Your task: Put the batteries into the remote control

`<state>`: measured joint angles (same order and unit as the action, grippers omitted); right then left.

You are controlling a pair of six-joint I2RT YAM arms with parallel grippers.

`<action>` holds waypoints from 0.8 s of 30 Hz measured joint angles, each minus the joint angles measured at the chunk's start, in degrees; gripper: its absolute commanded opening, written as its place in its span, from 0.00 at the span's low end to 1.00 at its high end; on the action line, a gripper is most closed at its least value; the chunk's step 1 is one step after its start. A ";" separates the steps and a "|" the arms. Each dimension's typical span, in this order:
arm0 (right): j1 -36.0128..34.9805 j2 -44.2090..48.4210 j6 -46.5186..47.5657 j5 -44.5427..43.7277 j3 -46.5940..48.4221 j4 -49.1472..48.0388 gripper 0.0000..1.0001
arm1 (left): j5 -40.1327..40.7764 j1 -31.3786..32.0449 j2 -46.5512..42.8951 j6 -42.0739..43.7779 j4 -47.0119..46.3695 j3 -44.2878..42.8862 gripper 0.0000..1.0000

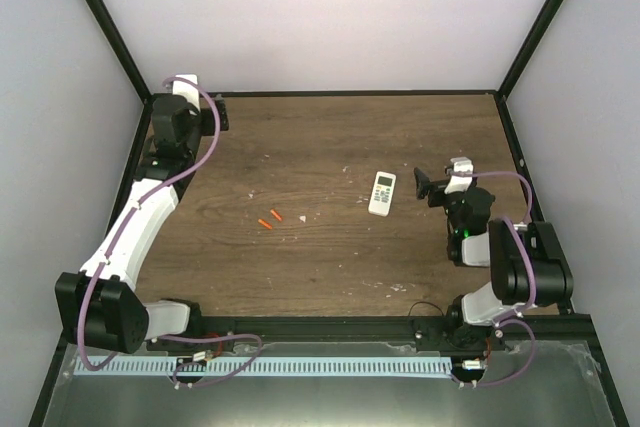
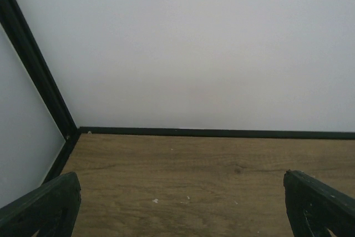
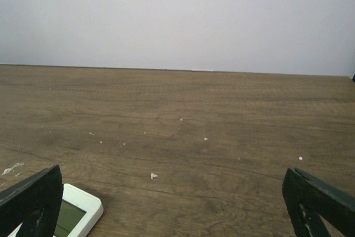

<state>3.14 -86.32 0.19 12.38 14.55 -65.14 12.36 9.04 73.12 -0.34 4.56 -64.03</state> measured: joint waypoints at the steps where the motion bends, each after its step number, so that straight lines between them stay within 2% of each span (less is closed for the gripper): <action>1: 0.00 0.96 -0.02 0.17 1.79 4.20 1.00 | -0.09 0.04 0.00 1.14 -0.15 0.00 1.00; 6: 0.00 2.99 -1.05 0.87 17.92 27.10 1.00 | -0.92 -0.31 0.00 3.89 -0.39 0.02 1.00; 8: -0.02 4.96 -2.23 0.85 21.22 33.77 1.00 | -2.08 -0.50 -0.02 4.26 -0.50 0.39 1.00; 13: -1.16 12.76 -6.01 0.81 22.91 50.53 1.00 | -4.37 -0.52 -0.33 4.04 -0.70 3.43 1.00; 18: -5.79 13.49 -9.31 -1.27 26.10 65.85 1.00 | -6.67 0.11 0.59 1.66 0.81 4.92 1.00; 24: -8.35 11.52 -15.45 -9.01 31.71 80.83 1.00 | -7.26 7.82 9.29 -1.29 4.15 -0.55 1.00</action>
<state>-5.21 -74.81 -15.27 3.38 46.26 15.68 5.10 16.86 82.41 -1.63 8.71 -64.58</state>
